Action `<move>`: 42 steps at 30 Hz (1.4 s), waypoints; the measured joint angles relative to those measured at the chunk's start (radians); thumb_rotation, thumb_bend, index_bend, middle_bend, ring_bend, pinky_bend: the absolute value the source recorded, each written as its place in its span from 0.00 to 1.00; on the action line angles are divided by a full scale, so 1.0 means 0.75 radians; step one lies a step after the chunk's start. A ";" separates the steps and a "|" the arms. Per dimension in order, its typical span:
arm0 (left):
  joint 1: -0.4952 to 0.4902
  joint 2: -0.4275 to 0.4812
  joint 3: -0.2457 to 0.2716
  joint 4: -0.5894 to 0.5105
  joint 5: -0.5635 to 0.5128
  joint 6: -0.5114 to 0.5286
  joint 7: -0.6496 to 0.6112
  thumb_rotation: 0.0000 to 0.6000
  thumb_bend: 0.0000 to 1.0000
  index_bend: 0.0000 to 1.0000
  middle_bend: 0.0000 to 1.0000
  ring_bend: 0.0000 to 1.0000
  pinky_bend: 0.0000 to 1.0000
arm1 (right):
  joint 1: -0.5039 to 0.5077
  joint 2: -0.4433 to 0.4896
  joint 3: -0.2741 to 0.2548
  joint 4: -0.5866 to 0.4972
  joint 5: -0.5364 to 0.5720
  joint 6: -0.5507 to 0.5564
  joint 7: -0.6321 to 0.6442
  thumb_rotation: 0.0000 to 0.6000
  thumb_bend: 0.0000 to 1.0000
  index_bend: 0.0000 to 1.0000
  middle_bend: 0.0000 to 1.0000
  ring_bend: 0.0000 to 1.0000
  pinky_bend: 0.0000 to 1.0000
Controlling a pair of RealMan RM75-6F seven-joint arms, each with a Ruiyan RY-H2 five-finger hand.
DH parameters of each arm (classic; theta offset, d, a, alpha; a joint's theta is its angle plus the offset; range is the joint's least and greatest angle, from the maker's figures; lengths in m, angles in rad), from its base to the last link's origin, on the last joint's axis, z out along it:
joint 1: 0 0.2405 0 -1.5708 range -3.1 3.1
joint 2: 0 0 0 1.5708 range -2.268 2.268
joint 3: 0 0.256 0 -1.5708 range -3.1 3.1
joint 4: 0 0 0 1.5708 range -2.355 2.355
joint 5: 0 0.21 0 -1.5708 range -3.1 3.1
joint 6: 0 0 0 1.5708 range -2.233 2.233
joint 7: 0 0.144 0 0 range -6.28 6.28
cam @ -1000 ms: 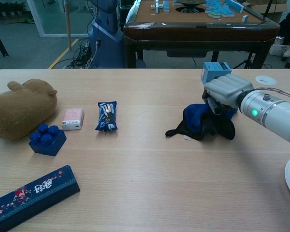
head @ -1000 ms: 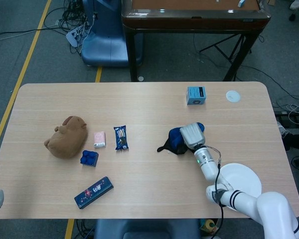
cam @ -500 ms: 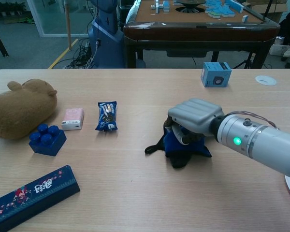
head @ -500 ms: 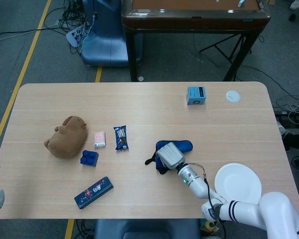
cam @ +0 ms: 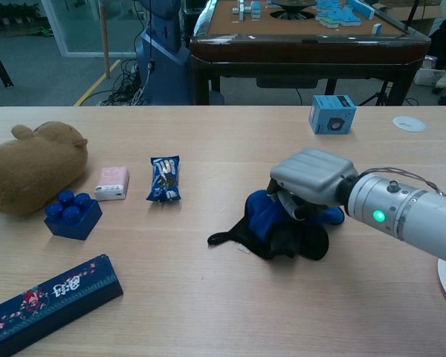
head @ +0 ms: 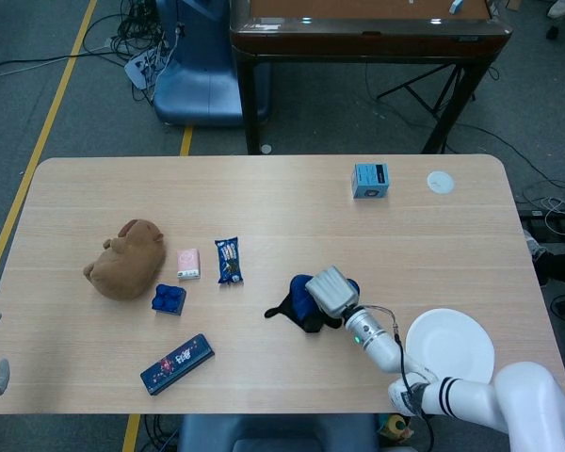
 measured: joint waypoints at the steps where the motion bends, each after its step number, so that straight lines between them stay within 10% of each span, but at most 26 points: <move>1: 0.001 0.000 0.000 0.000 0.000 0.001 0.000 1.00 0.48 0.13 0.00 0.00 0.00 | 0.003 -0.007 0.009 0.038 0.019 -0.004 -0.011 1.00 1.00 0.84 0.63 0.67 0.93; 13: 0.003 0.001 0.001 0.007 -0.002 0.002 -0.012 1.00 0.48 0.13 0.00 0.00 0.00 | 0.016 -0.042 0.131 0.369 0.204 -0.014 -0.073 1.00 1.00 0.84 0.63 0.67 0.93; 32: -0.002 -0.007 0.001 0.015 -0.004 -0.009 -0.008 1.00 0.48 0.13 0.00 0.00 0.00 | -0.017 0.159 0.291 0.320 0.310 0.090 0.059 1.00 1.00 0.82 0.62 0.65 0.92; 39: -0.001 -0.004 0.003 0.008 -0.011 -0.013 0.003 1.00 0.48 0.13 0.00 0.00 0.00 | 0.007 0.122 0.306 0.430 0.389 -0.009 0.073 1.00 0.68 0.15 0.28 0.25 0.51; 42: 0.000 -0.004 0.003 0.006 -0.014 -0.014 0.005 1.00 0.48 0.13 0.00 0.00 0.00 | 0.015 0.119 0.313 0.445 0.430 -0.040 0.063 1.00 0.47 0.01 0.12 0.10 0.36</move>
